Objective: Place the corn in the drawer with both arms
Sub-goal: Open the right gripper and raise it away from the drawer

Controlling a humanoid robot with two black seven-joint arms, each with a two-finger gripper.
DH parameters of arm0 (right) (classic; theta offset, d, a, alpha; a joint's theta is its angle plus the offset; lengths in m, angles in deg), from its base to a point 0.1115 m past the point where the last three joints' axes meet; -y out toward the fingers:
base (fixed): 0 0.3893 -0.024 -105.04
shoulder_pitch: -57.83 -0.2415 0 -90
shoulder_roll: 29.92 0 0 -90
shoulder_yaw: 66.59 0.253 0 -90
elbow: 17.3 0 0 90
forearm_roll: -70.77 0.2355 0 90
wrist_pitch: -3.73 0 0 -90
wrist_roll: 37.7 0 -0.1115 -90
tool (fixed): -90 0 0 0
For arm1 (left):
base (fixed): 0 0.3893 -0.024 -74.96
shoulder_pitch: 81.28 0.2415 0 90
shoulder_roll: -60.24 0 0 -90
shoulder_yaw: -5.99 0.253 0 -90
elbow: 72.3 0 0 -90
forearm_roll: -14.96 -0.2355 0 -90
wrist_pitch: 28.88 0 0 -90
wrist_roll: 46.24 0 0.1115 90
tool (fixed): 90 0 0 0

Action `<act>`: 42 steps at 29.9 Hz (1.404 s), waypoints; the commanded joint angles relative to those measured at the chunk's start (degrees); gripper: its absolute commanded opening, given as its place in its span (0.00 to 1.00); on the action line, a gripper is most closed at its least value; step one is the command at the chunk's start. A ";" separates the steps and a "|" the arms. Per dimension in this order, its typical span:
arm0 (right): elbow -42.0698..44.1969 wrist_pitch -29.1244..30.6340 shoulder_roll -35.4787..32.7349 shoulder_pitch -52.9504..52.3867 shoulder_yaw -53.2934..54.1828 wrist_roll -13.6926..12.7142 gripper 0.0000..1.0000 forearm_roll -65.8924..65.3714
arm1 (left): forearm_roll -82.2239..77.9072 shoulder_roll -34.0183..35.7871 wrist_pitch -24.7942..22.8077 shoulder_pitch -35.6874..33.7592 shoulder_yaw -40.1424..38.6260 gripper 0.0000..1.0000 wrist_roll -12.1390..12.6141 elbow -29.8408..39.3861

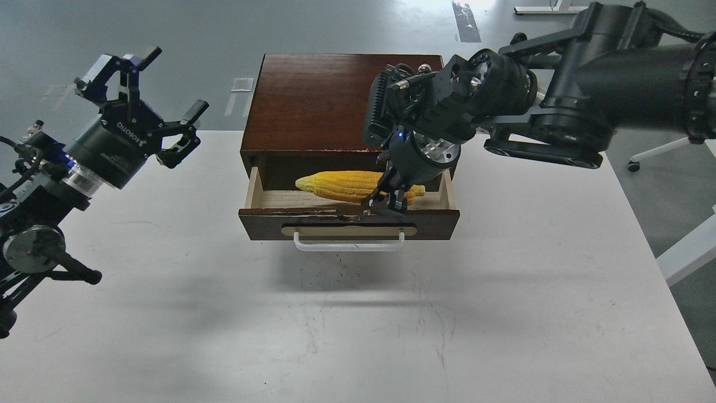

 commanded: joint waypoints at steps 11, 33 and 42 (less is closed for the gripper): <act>-0.26 -0.09 0.00 0.01 0.09 0.00 0.74 0.39 | 0.00 -0.06 -0.41 0.00 -0.10 0.99 0.00 0.00; -1.05 -0.09 -24.76 7.44 17.89 0.00 1.00 49.04 | -0.79 -1.38 -0.32 0.09 -0.45 0.99 0.00 -0.09; -0.35 -0.26 -34.10 42.26 51.04 0.00 1.00 60.15 | -2.73 -2.79 -0.32 0.18 -0.45 0.99 0.00 -0.27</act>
